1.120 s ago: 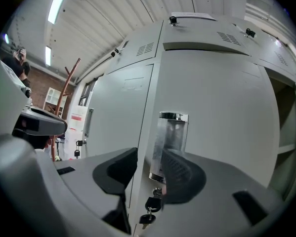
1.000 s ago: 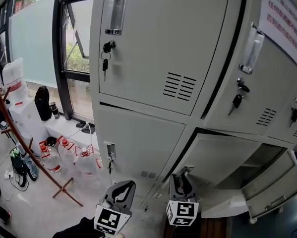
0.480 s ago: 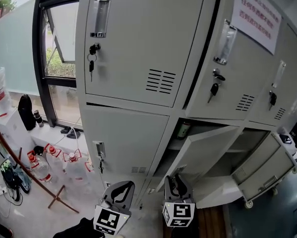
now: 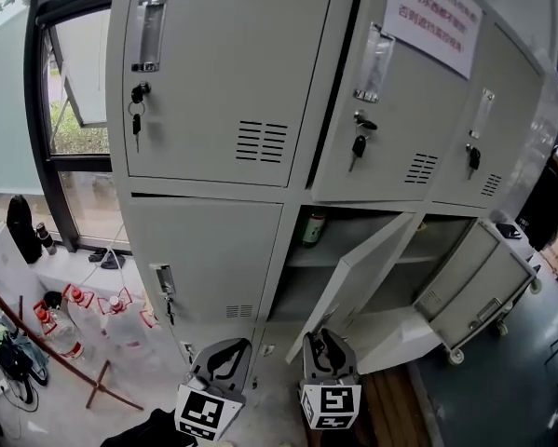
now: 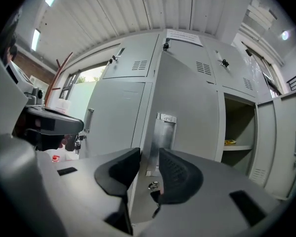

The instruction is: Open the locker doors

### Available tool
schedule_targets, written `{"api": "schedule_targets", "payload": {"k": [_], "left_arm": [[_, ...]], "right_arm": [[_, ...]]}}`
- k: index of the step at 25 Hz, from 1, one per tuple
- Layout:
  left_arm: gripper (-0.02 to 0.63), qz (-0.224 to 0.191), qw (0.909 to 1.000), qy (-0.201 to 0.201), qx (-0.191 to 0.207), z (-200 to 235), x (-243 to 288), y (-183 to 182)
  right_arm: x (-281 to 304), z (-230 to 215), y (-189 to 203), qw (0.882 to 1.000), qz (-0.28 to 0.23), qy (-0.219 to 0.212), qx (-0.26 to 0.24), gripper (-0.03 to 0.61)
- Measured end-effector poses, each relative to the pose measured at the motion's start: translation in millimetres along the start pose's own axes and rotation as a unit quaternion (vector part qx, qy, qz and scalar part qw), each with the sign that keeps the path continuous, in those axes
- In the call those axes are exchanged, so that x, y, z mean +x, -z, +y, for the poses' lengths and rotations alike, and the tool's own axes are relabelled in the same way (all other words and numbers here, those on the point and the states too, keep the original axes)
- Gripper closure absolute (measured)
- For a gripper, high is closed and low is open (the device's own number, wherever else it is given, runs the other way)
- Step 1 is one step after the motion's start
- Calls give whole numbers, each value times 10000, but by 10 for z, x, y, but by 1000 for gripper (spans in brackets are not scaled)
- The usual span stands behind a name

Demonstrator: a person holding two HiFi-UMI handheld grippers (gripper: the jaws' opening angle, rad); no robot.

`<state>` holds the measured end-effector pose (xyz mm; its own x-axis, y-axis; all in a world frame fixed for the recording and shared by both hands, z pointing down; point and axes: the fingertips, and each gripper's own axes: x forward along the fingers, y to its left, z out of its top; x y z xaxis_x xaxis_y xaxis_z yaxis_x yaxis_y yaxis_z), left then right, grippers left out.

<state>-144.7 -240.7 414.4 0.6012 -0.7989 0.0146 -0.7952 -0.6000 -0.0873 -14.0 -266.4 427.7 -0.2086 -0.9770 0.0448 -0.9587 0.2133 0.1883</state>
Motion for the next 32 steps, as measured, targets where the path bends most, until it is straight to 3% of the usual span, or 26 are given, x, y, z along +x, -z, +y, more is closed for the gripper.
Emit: {"api": "schedule_targets", "payload": {"k": [16, 32], "left_arm": [[588, -111, 9965, 824, -9, -395, 165, -36], [588, -344, 9886, 1461, -137, -1048, 432, -85]], "right_arm": [[-530, -269, 84, 9974, 106, 707, 48, 452], [-1159, -920, 285, 9860, 247, 1648, 47, 532]]}}
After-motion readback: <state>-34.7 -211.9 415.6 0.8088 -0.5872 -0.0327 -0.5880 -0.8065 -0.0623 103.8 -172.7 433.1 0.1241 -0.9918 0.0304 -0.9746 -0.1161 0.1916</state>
